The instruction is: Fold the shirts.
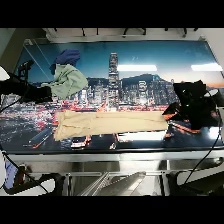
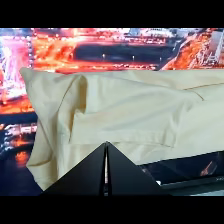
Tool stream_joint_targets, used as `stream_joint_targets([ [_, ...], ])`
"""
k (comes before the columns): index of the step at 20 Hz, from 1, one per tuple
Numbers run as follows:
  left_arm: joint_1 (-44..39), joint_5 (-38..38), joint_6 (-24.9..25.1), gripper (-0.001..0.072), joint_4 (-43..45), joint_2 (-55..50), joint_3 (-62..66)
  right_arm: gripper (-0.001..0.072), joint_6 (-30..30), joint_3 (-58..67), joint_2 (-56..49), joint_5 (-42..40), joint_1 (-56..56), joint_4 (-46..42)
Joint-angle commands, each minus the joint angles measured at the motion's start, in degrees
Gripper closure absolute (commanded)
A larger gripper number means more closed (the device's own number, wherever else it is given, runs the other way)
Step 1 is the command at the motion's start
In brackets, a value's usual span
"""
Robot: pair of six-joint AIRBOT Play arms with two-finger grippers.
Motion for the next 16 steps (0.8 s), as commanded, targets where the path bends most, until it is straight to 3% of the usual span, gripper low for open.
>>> stream_joint_targets([
  [1,-2.32,0.26,0.11,0.0691,0.02,1.16,0.04,0.0042,-2.97,-0.55,-3.61,0.85,0.55,2.84],
  [3,-3.48,0.85,0.11,0.0691,0.02,1.16,0.04,0.0052,-5.44,-1.49,-4.24,0.74,1.79,7.82],
  [6,-4.87,1.05,0.11,0.0690,0.44,1.16,0.04,0.0302,-5.60,-2.14,-4.24,-1.60,4.42,9.57],
  [7,-5.44,0.94,0.11,0.0690,0.48,1.16,0.04,0.0596,-5.75,-2.12,-4.20,-1.25,5.03,9.55],
  [8,-5.77,0.66,0.11,0.0691,0.48,1.16,0.04,0.0693,-6.34,-2.12,-3.91,-0.48,5.05,9.53],
  [12,-8.98,0.24,0.02,0.0691,-0.28,1.42,-3.21,0.0693,-4.48,-2.14,2.54,5.64,4.59,6.14],
  [14,-13.46,2.25,-0.76,0.0691,-0.57,1.44,-8.81,0.0693,0.15,-2.14,8.85,8.39,4.61,2.67],
  [16,-19.63,9.88,-1.81,0.0690,-3.65,1.14,-14.84,0.0693,6.69,-2.12,16.02,9.03,4.83,1.38],
])
